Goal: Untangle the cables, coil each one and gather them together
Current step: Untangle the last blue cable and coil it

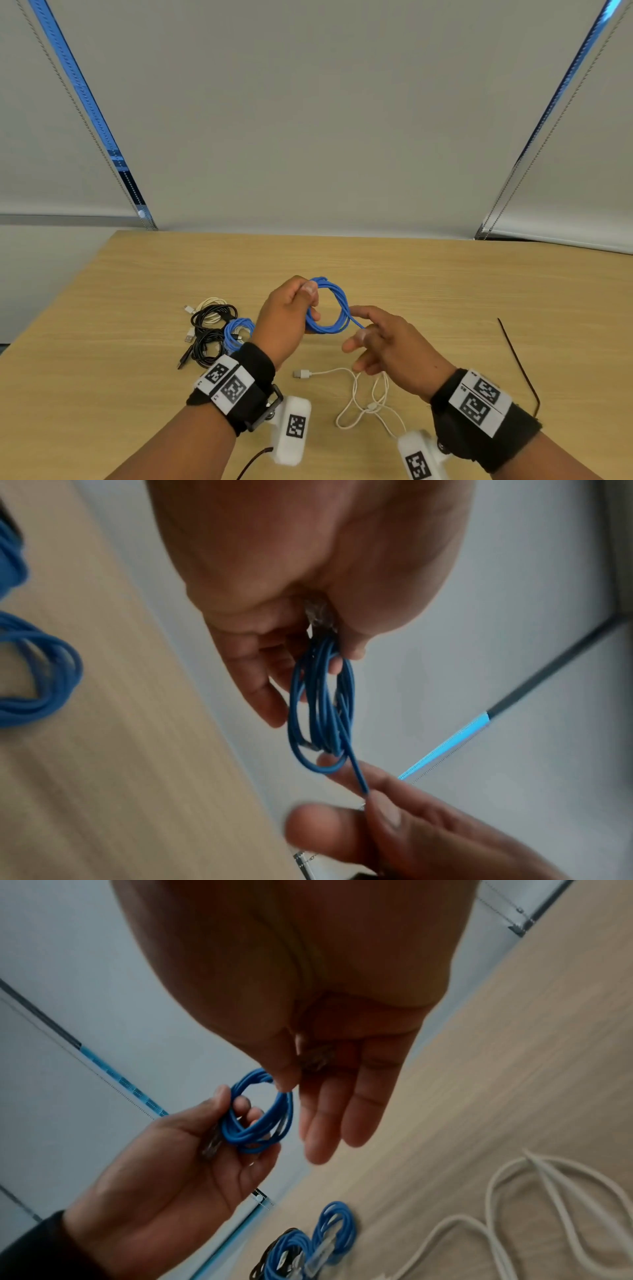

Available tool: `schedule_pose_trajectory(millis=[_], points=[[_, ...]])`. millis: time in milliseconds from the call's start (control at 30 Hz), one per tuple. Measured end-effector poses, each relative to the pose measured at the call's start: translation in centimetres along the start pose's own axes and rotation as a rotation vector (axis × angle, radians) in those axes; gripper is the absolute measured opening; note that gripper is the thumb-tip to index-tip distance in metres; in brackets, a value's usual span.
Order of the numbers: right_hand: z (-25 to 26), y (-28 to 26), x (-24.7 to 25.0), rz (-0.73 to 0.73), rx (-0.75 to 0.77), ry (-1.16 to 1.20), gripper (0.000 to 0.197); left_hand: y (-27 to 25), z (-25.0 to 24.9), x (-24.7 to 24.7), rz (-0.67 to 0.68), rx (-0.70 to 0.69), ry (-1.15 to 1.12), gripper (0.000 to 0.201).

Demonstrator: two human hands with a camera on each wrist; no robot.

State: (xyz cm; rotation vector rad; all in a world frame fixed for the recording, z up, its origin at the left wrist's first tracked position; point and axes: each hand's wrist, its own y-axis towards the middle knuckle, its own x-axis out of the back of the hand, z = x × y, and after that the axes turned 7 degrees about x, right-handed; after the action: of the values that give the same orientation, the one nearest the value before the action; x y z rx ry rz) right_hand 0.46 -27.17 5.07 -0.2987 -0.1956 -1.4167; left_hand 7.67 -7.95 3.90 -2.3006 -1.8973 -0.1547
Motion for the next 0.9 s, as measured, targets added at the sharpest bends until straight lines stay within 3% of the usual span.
schedule_pose_trajectory(millis=[167,367,467,533,667,800,900], points=[[0.5,0.0,1.2,0.069,0.138,-0.063,0.03,0.4,0.5,0.6,-0.013,0.077,-0.068,0.036],[-0.2,0.2,1.5,-0.094,0.02,0.087,0.021,0.1,0.4,0.8,0.193,0.202,-0.322,0.015],[-0.5,0.3,1.8,-0.065,-0.061,0.261,0.015,-0.1,0.6,1.0,0.278,0.239,-0.437,0.013],[-0.6,0.4,1.7,-0.036,-0.098,0.409,0.017,-0.3,0.9,1.0,0.311,0.279,-0.511,0.019],[-0.8,0.6,1.7,-0.04,-0.132,0.621,0.027,-0.9,1.3,0.8,0.334,0.302,-0.619,0.013],[-1.0,0.5,1.2,-0.054,-0.085,0.635,0.026,-1.0,1.4,0.7,0.271,0.276,-0.413,0.008],[-0.4,0.4,-0.1,-0.133,0.043,0.446,0.019,-0.5,1.6,0.6,0.167,0.23,-0.186,0.008]])
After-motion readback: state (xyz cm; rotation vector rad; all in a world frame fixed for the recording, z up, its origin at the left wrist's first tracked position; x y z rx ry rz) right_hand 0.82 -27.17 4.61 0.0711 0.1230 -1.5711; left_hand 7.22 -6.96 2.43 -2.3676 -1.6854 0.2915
